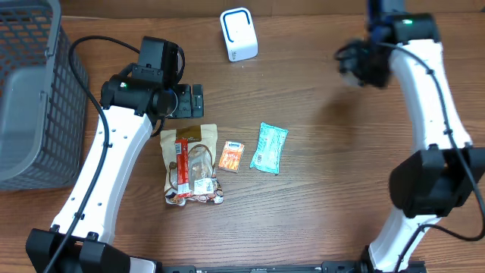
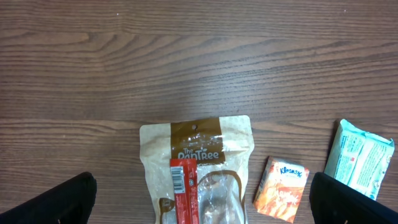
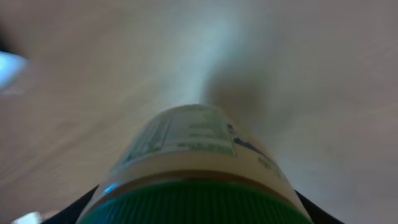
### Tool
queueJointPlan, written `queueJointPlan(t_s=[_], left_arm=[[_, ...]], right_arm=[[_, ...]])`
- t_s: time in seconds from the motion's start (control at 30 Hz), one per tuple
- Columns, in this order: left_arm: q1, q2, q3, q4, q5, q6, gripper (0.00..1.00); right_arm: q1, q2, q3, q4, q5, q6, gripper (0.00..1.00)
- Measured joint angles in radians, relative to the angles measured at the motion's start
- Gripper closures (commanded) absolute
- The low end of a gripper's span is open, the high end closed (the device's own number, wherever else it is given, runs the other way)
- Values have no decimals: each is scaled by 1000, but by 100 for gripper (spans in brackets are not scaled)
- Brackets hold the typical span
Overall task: Scan the item barcode
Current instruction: 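Carry the jar right and lower it onto the table, then release the jar and move the right gripper to the wipes pack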
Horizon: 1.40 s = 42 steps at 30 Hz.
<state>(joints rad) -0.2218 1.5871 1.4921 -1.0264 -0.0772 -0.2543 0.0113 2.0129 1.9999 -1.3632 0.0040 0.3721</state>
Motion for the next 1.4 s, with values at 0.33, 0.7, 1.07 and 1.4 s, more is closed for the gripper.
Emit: queueJointPlan(t_s=[0.33,0.7,1.07,1.4], left_arm=[[0,0,0,0,0,0,0],[0,0,0,0,0,0,0],[0,0,0,0,0,0,0],[0,0,0,0,0,0,0]], right_arm=[[-222,26,-241,74,-8,36,93],[-286,27,-425,203,-16,42,59],[-286,28,-407,133,-23,46,1],[-238,-30,-146,-110,-102,-29,4]])
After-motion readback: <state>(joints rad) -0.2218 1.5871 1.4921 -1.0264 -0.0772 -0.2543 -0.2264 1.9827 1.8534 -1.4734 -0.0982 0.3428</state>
